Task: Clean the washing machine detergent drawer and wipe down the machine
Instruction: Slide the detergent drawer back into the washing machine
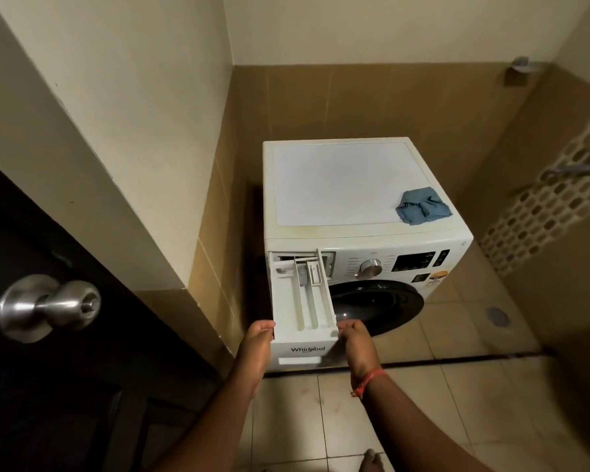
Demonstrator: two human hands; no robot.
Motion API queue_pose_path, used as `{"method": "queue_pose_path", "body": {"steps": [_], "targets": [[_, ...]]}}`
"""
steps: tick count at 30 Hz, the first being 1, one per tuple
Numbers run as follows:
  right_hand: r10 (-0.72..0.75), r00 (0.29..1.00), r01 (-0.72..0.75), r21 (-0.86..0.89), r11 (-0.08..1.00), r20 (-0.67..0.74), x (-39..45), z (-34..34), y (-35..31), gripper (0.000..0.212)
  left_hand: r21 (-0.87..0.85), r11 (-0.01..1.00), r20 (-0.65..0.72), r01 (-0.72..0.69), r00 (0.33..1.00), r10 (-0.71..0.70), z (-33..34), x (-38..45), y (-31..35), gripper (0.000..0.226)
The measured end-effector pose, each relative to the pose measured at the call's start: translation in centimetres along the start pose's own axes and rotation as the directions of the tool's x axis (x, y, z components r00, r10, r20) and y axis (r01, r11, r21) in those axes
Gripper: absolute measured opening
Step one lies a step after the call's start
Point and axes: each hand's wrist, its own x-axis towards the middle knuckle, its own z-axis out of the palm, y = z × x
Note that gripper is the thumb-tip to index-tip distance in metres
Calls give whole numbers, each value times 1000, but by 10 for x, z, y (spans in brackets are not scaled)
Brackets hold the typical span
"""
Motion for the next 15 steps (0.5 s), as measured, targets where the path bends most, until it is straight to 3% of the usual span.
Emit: {"method": "queue_pose_path", "body": {"steps": [6,15], "targets": [[82,997,-82,13,997,0,3,-6,12,20,58,998,39,20,999,-22,7,11,-13,29],[155,985,-157,32,987,80,23,-4,6,21,102,995,-34,7,999,-4,19,20,-10,26]]}}
